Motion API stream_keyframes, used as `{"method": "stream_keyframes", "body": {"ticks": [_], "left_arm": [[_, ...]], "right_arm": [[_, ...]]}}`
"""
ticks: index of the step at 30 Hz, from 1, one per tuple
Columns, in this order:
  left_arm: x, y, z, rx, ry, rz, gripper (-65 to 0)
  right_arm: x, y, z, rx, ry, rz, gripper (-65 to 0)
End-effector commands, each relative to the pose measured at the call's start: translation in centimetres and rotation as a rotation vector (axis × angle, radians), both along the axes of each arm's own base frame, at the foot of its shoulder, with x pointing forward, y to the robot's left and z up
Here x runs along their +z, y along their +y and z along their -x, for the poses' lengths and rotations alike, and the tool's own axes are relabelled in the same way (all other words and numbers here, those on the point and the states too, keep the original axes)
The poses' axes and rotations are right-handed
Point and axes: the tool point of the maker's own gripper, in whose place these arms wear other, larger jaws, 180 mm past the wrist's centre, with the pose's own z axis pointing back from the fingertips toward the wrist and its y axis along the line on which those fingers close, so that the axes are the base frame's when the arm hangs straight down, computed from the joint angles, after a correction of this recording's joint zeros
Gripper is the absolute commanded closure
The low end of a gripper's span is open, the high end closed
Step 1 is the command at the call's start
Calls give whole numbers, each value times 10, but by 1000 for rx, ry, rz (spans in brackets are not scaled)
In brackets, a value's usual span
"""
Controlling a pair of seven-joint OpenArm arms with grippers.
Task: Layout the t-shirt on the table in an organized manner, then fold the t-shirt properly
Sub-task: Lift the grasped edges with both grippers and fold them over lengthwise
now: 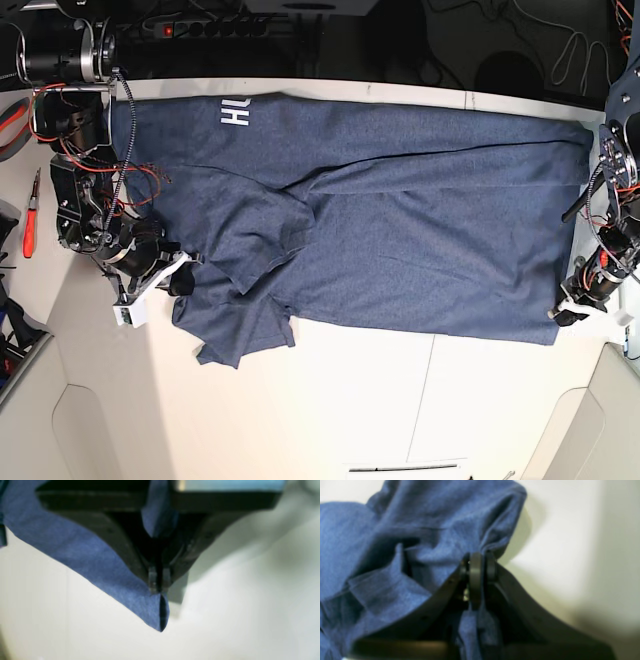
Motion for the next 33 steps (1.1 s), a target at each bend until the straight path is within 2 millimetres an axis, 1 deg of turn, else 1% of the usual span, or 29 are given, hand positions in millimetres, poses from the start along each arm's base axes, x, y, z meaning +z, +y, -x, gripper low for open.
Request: {"method": "stream_keyframes", "body": {"ticks": [1,3,6,9,12,14,16,20,23,25,29,31,33], "left_arm": [[30,13,-12,0,-85,4,0],[36,16,-7,-15,-109,43,0],[36,34,6,31,-104,74,0],[35,45,19,42,-88,93,0],[35,46,30,16,-70,91,0],[38,43,34,-11,-71,78,0],[43,39,37,-40,-82,59,0],[52,29,41,-110,-92,5,0],[57,28,46,-123,-103,-13,0],[58,33,51,-106,-108,-18,0],[59,53,65,-40,-121,-9,0],[57,60,73,-11,-123,-2,0],[53,64,80,3,-114,4,0]], "right_arm": [[29,-2,-20,-2,-97,-5,0],[39,1,-18,18,-129,10,0],[54,9,-10,58,-165,35,0],[68,15,3,93,-206,60,0],[82,15,14,113,-242,87,0],[90,12,19,125,-265,110,0],[95,8,22,133,-265,133,0],[97,-2,23,136,-254,168,0],[96,-11,24,139,-241,195,0],[95,-19,25,136,-227,214,0],[93,-34,27,121,-202,244,0],[93,-39,27,110,-194,247,0],[93,-39,28,105,-182,234,0]]}}
